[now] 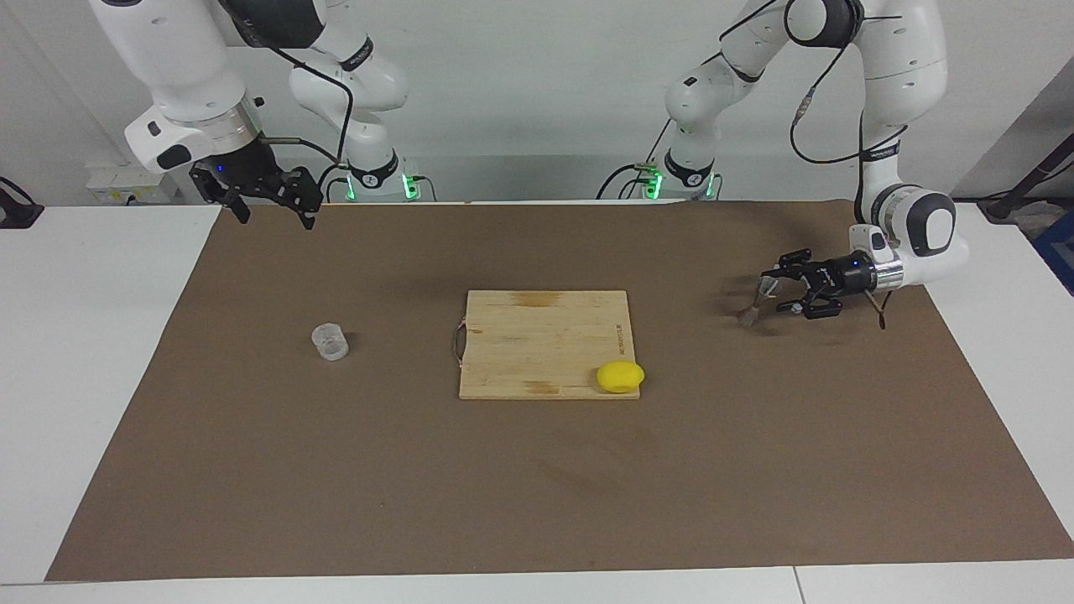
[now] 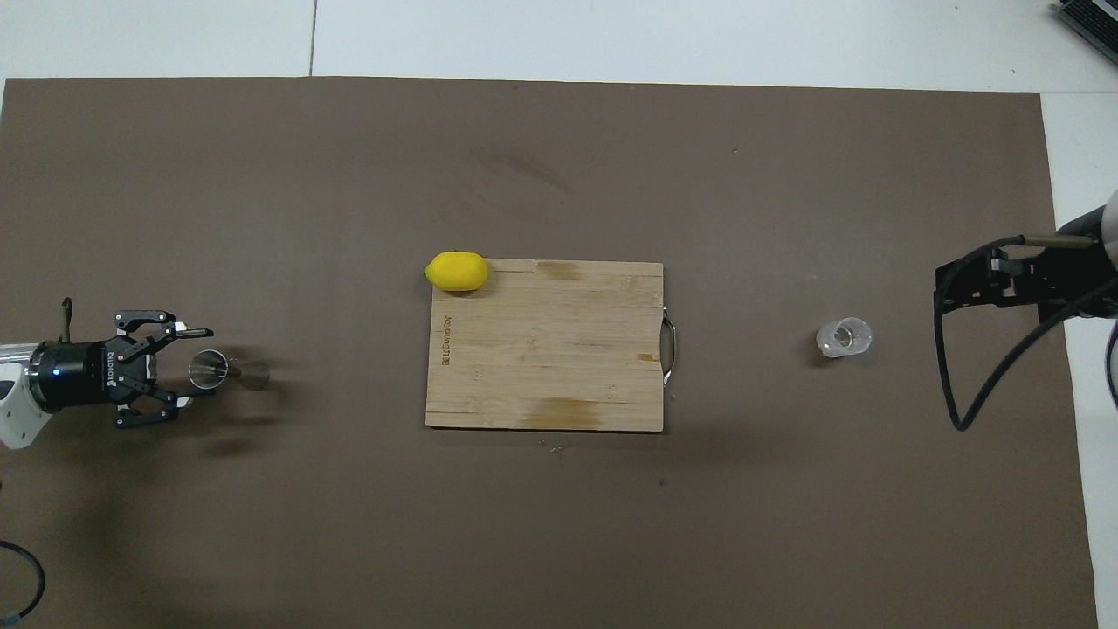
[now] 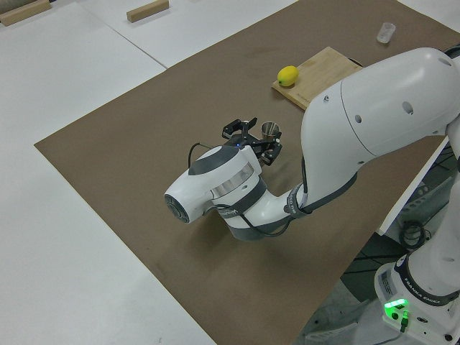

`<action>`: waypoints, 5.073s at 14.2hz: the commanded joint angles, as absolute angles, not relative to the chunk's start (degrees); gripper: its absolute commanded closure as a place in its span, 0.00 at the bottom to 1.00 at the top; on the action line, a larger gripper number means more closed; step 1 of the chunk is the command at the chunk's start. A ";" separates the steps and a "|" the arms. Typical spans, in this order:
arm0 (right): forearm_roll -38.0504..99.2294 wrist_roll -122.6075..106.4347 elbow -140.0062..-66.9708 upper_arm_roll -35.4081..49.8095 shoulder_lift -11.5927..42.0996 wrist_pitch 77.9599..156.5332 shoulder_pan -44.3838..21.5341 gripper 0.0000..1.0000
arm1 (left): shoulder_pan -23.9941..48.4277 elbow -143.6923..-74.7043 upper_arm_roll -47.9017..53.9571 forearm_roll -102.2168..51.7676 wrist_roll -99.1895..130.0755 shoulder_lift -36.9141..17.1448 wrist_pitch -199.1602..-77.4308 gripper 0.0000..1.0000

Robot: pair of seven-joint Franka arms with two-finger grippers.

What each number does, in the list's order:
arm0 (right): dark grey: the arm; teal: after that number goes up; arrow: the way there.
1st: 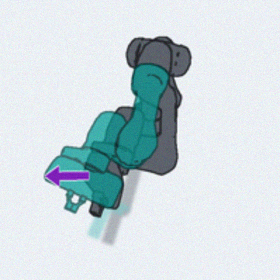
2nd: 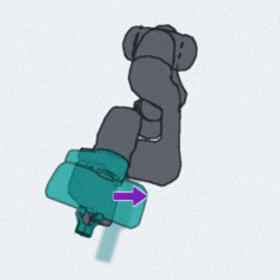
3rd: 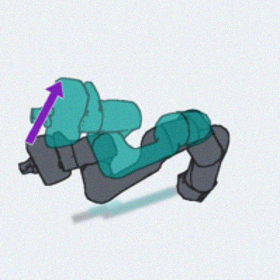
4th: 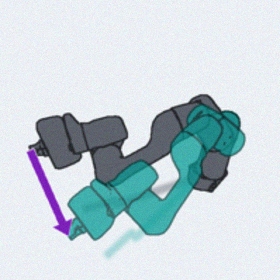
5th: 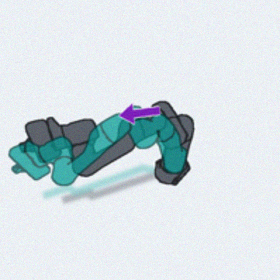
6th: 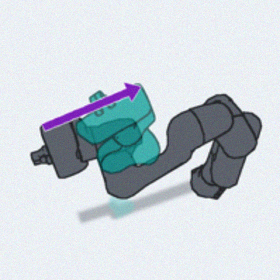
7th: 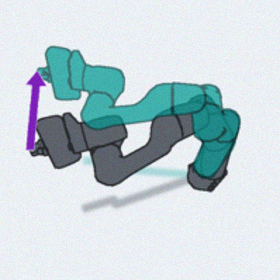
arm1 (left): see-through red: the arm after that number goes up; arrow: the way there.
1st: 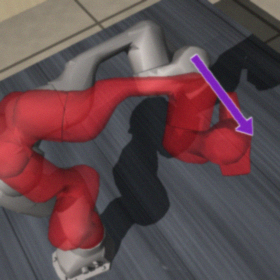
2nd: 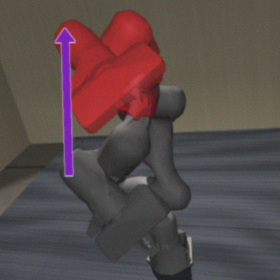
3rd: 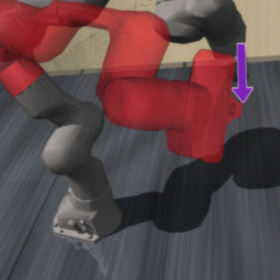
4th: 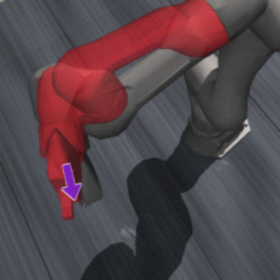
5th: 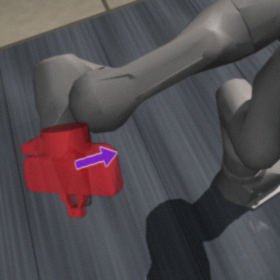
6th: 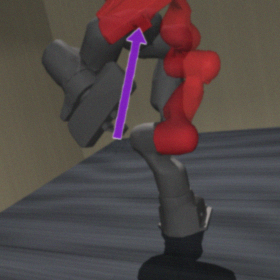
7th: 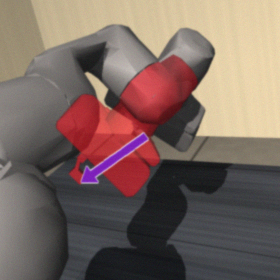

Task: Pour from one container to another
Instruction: 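Close the left gripper on the metal cup, then carry the metal cup onto the cutting board while the right gripper opens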

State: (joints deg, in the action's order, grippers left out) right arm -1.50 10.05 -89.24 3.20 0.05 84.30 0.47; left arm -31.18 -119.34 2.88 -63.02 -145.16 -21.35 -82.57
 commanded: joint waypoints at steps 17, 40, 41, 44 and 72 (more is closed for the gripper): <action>-1.32 10.63 -89.47 3.60 -0.35 83.85 1.23 0.00 | -30.41 -120.94 1.93 -63.90 -145.81 -20.21 -83.93 0.67; -1.32 10.63 -89.47 3.60 -0.35 83.85 1.23 0.00 | -30.41 -120.85 2.11 -63.63 -149.05 -19.95 -81.74 1.00; -1.32 10.63 -89.47 3.60 -0.35 83.85 1.23 0.00 | -30.41 -120.85 2.11 -63.63 -149.58 -19.95 -80.96 1.00; -1.32 10.63 -89.47 3.60 -0.35 83.85 1.23 0.00 | -30.32 -120.85 2.20 -63.63 -149.76 -19.86 -78.67 1.00; 9.83 48.94 -97.37 3.08 3.07 94.21 8.35 0.07 | 11.40 -132.10 2.46 -104.38 -151.49 -7.30 -105.61 1.00</action>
